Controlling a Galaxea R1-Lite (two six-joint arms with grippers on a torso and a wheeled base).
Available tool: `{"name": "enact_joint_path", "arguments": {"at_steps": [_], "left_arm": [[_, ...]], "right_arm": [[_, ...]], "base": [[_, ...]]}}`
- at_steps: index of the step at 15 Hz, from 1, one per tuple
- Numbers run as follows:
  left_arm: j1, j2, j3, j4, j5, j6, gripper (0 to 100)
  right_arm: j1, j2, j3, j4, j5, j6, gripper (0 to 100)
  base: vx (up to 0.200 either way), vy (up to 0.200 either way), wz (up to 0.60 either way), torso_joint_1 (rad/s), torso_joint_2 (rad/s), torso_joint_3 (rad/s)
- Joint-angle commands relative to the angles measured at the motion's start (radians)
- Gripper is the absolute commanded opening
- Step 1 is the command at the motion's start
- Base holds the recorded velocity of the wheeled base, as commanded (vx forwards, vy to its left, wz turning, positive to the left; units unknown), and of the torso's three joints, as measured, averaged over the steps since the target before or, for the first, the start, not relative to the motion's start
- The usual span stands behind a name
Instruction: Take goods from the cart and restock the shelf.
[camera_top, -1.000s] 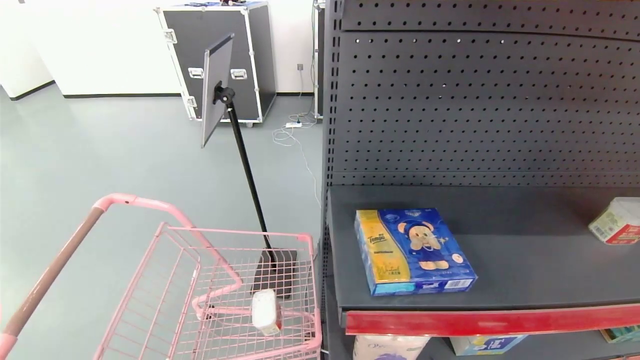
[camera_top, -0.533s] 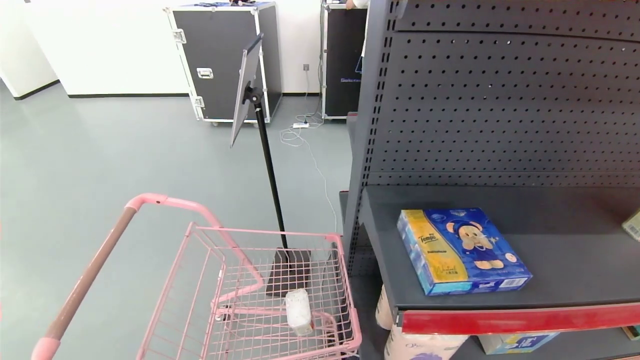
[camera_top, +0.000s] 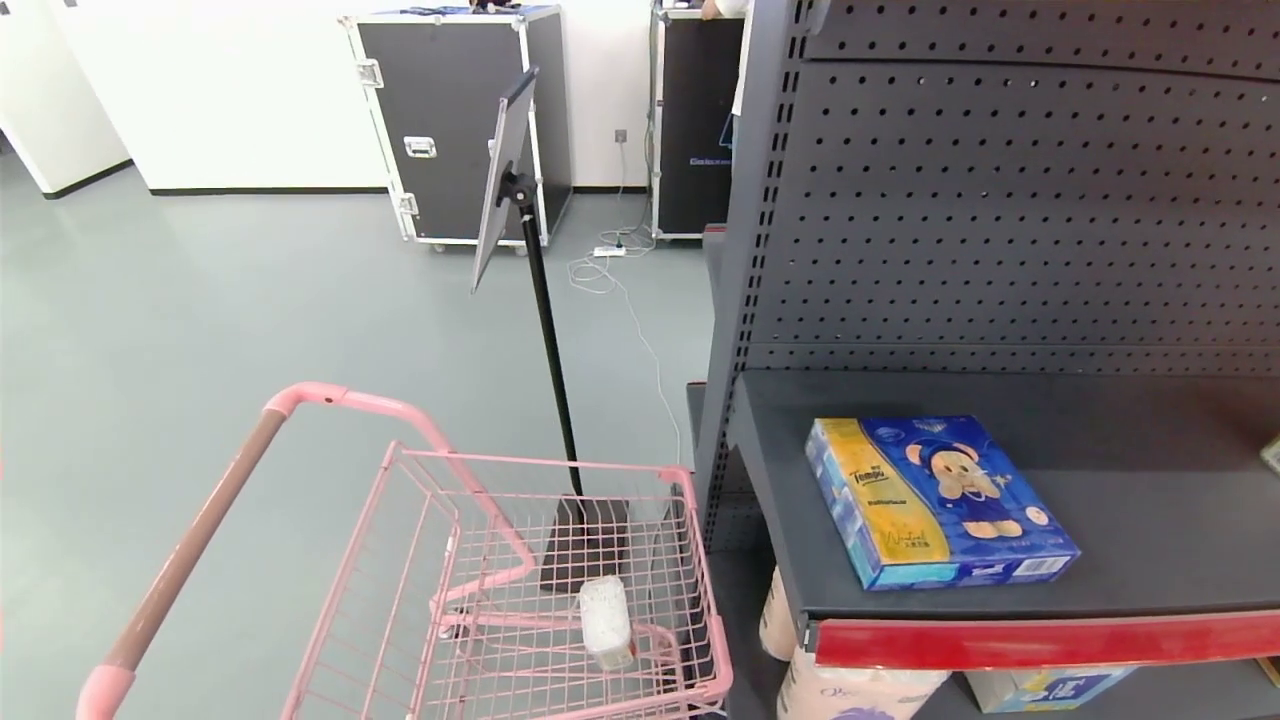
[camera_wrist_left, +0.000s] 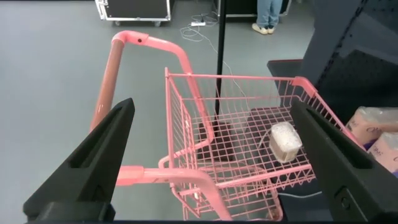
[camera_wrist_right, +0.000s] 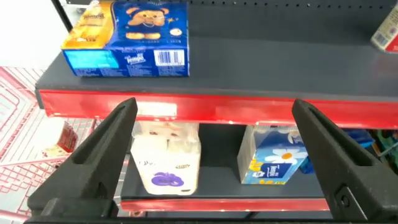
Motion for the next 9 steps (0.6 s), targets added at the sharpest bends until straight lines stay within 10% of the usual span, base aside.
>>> {"name": "enact_joint_path", "arguments": {"at_steps": [1, 9], "left_arm": [[-0.001, 0.001, 0.0, 0.0, 0.0, 0.0, 100], [-0.001, 0.001, 0.0, 0.0, 0.0, 0.0, 100]], "right_arm": [[0.0, 0.0, 0.0, -0.001, -0.002, 0.0, 100], [0.0, 0.0, 0.0, -0.001, -0.002, 0.002, 100]], "base": [[0.0, 0.0, 0.0, -0.144, 0.33, 0.193], [0.0, 0.0, 0.0, -0.143, 0.35, 0.201]]}}
